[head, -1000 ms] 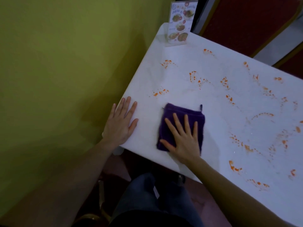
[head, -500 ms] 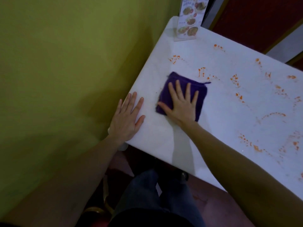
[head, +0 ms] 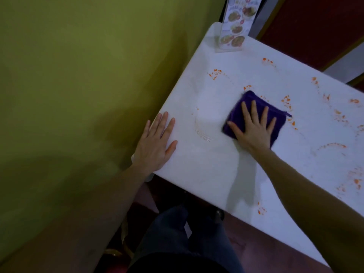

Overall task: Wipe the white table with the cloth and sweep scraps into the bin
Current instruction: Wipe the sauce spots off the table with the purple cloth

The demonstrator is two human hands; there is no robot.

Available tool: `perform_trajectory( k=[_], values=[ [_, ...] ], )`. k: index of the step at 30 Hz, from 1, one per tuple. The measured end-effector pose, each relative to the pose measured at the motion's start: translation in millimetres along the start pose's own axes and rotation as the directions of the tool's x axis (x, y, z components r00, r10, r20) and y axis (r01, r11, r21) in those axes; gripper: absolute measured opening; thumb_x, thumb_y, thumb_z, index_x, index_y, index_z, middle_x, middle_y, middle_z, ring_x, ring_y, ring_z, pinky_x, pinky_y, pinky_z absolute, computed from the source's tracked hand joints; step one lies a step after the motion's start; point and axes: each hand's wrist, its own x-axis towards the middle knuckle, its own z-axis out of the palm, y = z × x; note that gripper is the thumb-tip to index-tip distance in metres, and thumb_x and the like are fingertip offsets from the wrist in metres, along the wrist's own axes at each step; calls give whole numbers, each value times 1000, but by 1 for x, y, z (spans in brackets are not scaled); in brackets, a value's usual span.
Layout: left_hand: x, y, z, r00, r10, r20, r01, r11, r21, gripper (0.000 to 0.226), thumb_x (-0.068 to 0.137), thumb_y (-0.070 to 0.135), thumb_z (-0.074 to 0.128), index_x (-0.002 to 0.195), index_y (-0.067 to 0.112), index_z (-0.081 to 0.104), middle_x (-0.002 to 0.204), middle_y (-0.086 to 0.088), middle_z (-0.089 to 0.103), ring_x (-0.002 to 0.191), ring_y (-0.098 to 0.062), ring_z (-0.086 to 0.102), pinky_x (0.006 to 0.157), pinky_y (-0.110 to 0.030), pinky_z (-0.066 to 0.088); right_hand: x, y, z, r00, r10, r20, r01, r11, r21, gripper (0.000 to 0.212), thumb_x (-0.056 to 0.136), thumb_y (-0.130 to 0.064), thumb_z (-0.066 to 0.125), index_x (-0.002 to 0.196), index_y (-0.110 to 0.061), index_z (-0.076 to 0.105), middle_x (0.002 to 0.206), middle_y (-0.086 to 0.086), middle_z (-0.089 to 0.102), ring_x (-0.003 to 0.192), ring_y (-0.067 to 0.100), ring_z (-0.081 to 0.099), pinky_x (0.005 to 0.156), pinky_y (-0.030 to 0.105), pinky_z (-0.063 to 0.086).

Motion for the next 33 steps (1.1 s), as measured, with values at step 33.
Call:
perform_trajectory(
  k=[33],
  values=[
    [1, 0, -3, 1000, 4, 25, -3, 1000, -16, 67, 101, 53, 18, 158, 18, 13, 166, -8, 7, 153, -24, 7, 123, -47, 13, -85, -58, 39, 852, -521, 38, 521, 840, -151, 75, 92, -70, 25, 156, -35, 12, 165, -1, 7, 151, 33, 2, 117, 63, 6]
  ],
)
